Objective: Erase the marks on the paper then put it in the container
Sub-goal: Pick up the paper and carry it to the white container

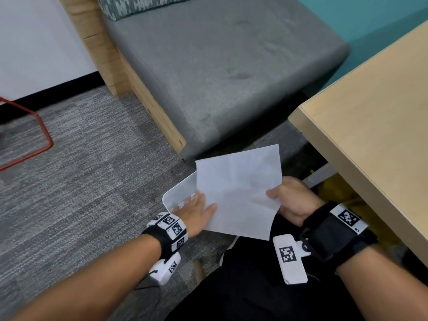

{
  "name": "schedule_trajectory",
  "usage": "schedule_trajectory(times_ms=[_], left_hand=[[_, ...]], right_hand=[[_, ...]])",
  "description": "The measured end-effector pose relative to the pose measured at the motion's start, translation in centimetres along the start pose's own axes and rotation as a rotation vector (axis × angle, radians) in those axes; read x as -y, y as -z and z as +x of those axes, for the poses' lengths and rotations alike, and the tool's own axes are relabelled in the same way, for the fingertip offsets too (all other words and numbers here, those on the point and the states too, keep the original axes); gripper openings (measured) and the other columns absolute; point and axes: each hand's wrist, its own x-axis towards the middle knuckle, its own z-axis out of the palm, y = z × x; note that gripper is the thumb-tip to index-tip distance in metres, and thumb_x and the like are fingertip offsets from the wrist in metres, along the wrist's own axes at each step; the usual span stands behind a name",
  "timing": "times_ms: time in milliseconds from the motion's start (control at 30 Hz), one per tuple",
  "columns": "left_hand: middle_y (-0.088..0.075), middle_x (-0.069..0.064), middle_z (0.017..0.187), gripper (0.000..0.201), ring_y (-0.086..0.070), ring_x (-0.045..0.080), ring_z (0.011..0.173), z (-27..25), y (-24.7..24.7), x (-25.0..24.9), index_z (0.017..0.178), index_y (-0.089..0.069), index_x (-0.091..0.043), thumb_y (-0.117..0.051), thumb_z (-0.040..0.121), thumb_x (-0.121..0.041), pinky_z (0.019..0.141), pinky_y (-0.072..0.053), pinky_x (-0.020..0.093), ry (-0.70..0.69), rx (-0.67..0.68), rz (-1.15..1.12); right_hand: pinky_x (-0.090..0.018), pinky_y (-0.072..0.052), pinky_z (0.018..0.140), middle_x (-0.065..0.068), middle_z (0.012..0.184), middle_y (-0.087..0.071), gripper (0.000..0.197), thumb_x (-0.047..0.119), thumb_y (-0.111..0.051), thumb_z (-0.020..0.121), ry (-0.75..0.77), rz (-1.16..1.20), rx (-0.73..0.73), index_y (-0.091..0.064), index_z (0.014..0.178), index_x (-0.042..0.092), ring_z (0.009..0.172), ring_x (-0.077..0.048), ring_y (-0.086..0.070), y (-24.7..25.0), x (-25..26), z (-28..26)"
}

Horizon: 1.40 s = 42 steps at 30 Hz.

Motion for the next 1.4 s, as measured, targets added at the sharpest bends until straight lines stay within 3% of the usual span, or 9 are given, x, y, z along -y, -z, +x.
schedule_trajectory(times_ms=[67, 167, 267, 467, 600, 733, 1067, 1267, 1400], left_hand=[[0.016, -0.005, 0.164, 0.073, 0.01, 0.013, 0.151, -0.4, 0.5, 0.3, 0.157, 0.007, -0.027, -0.01, 0.098, -0.064, 0.121, 0.0, 0.049, -0.042, -0.089, -0.061], [0.021, -0.013, 0.162, 0.064, 0.021, 0.001, 0.147, -2.8, 0.9, -2.1, 0.155, 0.009, -0.037, -0.018, 0.101, -0.058, 0.122, 0.004, 0.041, -0.387, -0.239, -0.201], [0.024, -0.016, 0.161, 0.058, 0.025, -0.001, 0.144, -4.0, 0.7, -4.9, 0.15, 0.013, -0.047, -0.018, 0.102, -0.057, 0.117, 0.012, 0.028, -0.608, -0.216, -0.244], [0.016, -0.011, 0.162, 0.067, 0.008, 0.02, 0.152, 0.8, -1.2, -0.6, 0.155, 0.006, -0.039, -0.013, 0.097, -0.066, 0.121, 0.0, 0.052, -0.074, -0.064, -0.27], [0.02, -0.016, 0.161, 0.07, 0.018, 0.005, 0.148, -0.7, 1.5, -2.1, 0.15, 0.012, -0.046, -0.01, 0.09, -0.075, 0.122, 0.001, 0.046, -0.382, -0.281, -0.274], [0.02, -0.011, 0.163, 0.059, 0.023, 0.008, 0.147, -2.0, 4.3, -8.6, 0.152, 0.009, -0.044, -0.016, 0.1, -0.058, 0.118, 0.01, 0.041, -0.679, -0.38, -0.161], [0.025, -0.008, 0.161, 0.067, 0.024, 0.014, 0.147, 1.6, -0.8, 3.2, 0.155, 0.014, -0.034, -0.004, 0.097, -0.063, 0.119, 0.009, 0.051, -0.097, -0.167, -0.018], [0.019, -0.011, 0.162, 0.061, 0.022, 0.007, 0.147, -1.5, 0.8, 2.1, 0.155, 0.009, -0.032, -0.013, 0.102, -0.052, 0.12, 0.008, 0.042, -0.235, -0.529, -0.288], [0.021, -0.015, 0.161, 0.064, 0.023, 0.003, 0.146, -2.5, 0.0, -1.7, 0.151, 0.012, -0.044, -0.009, 0.095, -0.066, 0.119, 0.01, 0.036, -0.481, -0.363, -0.218]], right_hand=[[-0.054, -0.049, 0.098, -0.025, 0.113, -0.068, 0.038, -0.021, -0.037, 0.086, -0.005, -0.016, -0.011, -0.068, 0.097, -0.002, 0.103, -0.041, -0.066, 0.3, -0.1, 0.1], [-0.053, -0.049, 0.096, -0.026, 0.111, -0.069, 0.04, -0.022, -0.036, 0.085, -0.016, -0.013, -0.019, -0.068, 0.091, 0.0, 0.098, -0.04, -0.066, -0.2, -0.5, 0.2], [-0.055, -0.05, 0.096, -0.025, 0.106, -0.07, 0.041, -0.023, -0.035, 0.084, 0.002, 0.002, 0.003, -0.069, 0.092, -0.002, 0.1, -0.043, -0.066, -0.8, -0.6, 0.2], [-0.033, -0.058, 0.065, -0.019, 0.101, -0.071, 0.037, -0.021, -0.038, 0.088, -0.002, -0.006, 0.011, -0.067, 0.09, 0.001, 0.089, -0.034, -0.068, -0.2, -0.1, -0.6], [-0.046, -0.054, 0.088, -0.023, 0.109, -0.07, 0.038, -0.021, -0.038, 0.086, -0.012, -0.036, 0.002, -0.069, 0.091, 0.001, 0.095, -0.038, -0.068, -0.3, -0.8, -0.5], [-0.053, -0.054, 0.087, -0.028, 0.098, -0.072, 0.03, -0.018, -0.045, 0.083, 0.032, -0.057, 0.081, -0.07, 0.095, -0.005, 0.091, -0.044, -0.07, -1.8, -0.7, -1.0], [-0.039, -0.058, 0.085, -0.012, 0.109, -0.074, 0.037, -0.017, -0.04, 0.092, 0.051, 0.119, 0.098, -0.066, 0.109, 0.003, 0.099, -0.029, -0.071, 0.9, 0.1, -2.4], [-0.038, -0.058, 0.082, -0.015, 0.109, -0.072, 0.04, -0.02, -0.04, 0.089, 0.05, 0.116, 0.009, -0.067, 0.108, 0.001, 0.096, -0.03, -0.07, 0.3, -0.2, -1.8], [-0.03, -0.059, 0.065, -0.012, 0.106, -0.072, 0.038, -0.019, -0.041, 0.09, 0.039, 0.075, 0.006, -0.068, 0.096, 0.007, 0.092, -0.028, -0.07, -0.9, 0.3, -2.0]])
